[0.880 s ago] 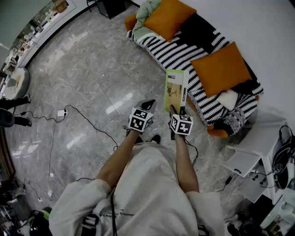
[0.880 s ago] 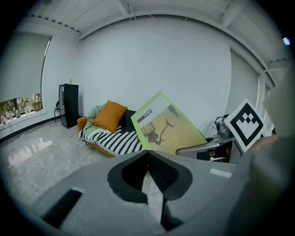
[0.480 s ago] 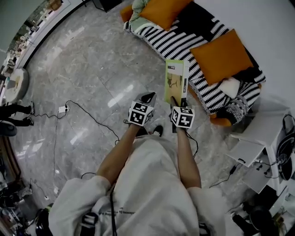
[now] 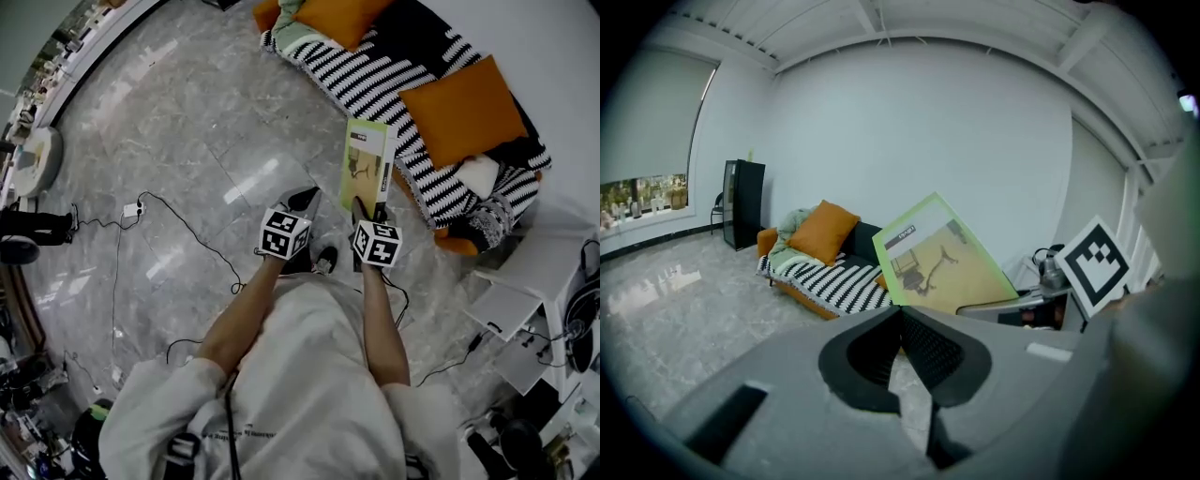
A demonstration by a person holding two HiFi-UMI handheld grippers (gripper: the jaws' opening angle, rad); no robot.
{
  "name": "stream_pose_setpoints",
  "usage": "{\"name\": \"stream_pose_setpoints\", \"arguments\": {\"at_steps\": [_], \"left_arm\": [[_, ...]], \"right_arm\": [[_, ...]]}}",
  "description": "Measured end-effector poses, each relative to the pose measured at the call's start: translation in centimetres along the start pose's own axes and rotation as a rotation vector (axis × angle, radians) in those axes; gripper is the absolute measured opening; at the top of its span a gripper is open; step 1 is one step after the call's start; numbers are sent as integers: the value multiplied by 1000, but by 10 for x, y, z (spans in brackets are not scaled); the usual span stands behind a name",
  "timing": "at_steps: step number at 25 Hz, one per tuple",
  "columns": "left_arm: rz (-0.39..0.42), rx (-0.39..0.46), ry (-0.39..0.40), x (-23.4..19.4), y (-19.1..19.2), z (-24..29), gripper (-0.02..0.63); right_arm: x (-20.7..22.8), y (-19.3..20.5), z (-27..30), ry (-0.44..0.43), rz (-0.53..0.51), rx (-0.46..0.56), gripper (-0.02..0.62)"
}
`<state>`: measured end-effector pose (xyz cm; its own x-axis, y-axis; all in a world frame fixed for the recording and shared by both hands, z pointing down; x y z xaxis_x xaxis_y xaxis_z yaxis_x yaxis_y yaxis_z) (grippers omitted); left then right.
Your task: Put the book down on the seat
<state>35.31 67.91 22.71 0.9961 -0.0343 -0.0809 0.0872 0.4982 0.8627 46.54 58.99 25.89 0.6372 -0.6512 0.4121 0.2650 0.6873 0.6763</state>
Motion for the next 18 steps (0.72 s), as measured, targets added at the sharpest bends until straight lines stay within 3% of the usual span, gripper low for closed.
{"name": "stream_pose_setpoints", "arguments": {"at_steps": [8, 18], "left_arm": [[22, -30, -25, -46, -25, 34, 9], [-25, -30, 35, -107, -51, 81, 9]], "right_arm": [[-8, -27, 34, -1, -38, -5, 150], [-11, -57, 86, 42, -28, -39, 150]]}}
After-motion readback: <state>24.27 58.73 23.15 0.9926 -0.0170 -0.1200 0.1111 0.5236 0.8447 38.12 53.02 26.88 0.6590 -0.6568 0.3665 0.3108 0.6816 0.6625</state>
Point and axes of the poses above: the fingertips, and each gripper's own axes: z forward along the fingers, x to its right, y out of its underside, the point moved 3 cm from there along -z, backward along the fingers, and after that the axes turned 12 degrees about z, right-handed, at the moved point
